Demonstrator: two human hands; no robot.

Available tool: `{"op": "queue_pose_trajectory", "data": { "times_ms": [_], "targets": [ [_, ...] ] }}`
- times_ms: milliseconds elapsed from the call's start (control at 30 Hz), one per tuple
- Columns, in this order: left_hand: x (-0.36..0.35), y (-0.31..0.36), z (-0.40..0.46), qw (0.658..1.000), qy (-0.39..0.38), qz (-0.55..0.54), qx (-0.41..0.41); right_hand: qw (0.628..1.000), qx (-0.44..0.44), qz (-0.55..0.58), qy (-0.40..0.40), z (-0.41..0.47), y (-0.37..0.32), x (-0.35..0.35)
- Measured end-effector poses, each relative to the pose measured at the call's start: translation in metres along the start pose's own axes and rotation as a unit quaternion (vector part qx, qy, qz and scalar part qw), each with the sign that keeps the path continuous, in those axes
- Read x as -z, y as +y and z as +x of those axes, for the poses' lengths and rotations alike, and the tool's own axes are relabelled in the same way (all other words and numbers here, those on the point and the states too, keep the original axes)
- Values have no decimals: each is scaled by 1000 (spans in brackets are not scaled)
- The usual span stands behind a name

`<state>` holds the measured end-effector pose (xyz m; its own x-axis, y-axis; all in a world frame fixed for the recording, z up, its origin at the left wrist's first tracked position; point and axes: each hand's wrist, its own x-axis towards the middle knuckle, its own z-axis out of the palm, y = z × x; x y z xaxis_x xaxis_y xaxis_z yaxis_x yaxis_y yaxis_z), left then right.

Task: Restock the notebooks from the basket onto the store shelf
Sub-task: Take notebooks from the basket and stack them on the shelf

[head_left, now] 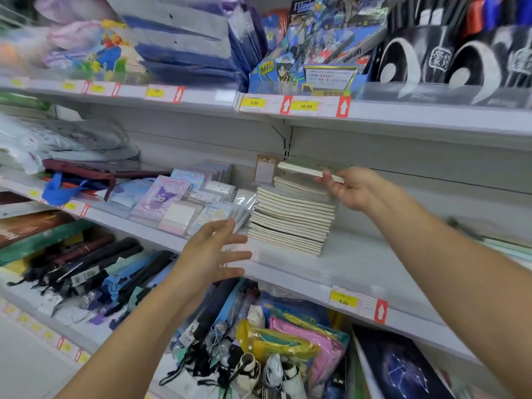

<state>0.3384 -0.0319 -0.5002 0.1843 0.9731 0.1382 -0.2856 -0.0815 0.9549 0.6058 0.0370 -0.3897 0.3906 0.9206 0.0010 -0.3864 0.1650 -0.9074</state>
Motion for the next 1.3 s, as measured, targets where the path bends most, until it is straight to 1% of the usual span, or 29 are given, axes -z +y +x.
{"op": "queue_pose_trajectory", "data": {
  "times_ms": [167,200,267,333,400,467,533,567,600,633,700,733,833,900,933,967,1000,1033,1067,1100,1133,1167,1200,1233,1267,1300],
  "targets": [
    [-2,-10,2,1000,-2,-3,9,995,-23,-89,31,44,-5,-23],
    [-2,-11,3,1000,-2,-3,11,992,-14,-121,39,48,-2,-25],
    [-2,-13,3,1000,4,1,15,975,0,-218,51,52,3,-27],
    [-1,-13,3,1000,11,4,13,929,23,-361,74,49,7,-23],
    [1,-12,2,1000,16,12,13,859,49,-504,77,46,8,-16],
    [3,-13,0,999,20,19,17,786,64,-613,54,40,9,-12],
    [4,-13,-2,999,24,30,22,723,74,-685,41,38,11,-8],
    [4,-13,-3,999,25,34,24,699,82,-710,39,38,12,-7],
    [4,-12,-4,999,25,38,25,681,95,-725,36,39,13,-6],
    [5,-12,-5,999,25,40,26,671,105,-733,34,39,14,-4],
    [5,-13,-5,998,24,45,27,667,113,-735,37,39,14,1],
    [6,-15,-5,998,22,47,30,677,113,-726,43,40,14,3],
    [6,-23,-8,997,9,60,46,738,111,-664,46,44,18,11],
    [6,-24,-12,995,12,79,57,757,128,-638,61,40,23,16],
    [8,-23,-13,993,15,98,60,760,160,-623,91,31,26,18],
    [11,-23,-14,990,17,123,62,765,215,-592,134,16,33,20],
    [18,-25,-16,986,21,151,64,763,304,-543,175,-7,46,20],
    [26,-29,-19,979,26,193,66,755,406,-478,193,-35,69,20],
    [37,-36,-23,963,24,259,67,752,477,-418,177,-67,104,22],
    [49,-43,-27,939,15,337,71,766,492,-393,127,-99,149,25],
    [64,-51,-33,907,-3,414,83,796,442,-411,43,-127,202,29],
    [79,-60,-40,868,-32,483,115,821,323,-466,-62,-154,259,35],
    [93,-69,-49,824,-72,539,162,813,162,-535,-162,-182,312,43],
    [105,-76,-56,778,-114,581,208,773,6,-590,-232,-205,363,54],
    [117,-82,-62,737,-147,613,245,734,-111,-615,-267,-224,405,65],
    [128,-85,-67,707,-166,634,267,702,-173,-631,-279,-240,437,74]
  ]
}}
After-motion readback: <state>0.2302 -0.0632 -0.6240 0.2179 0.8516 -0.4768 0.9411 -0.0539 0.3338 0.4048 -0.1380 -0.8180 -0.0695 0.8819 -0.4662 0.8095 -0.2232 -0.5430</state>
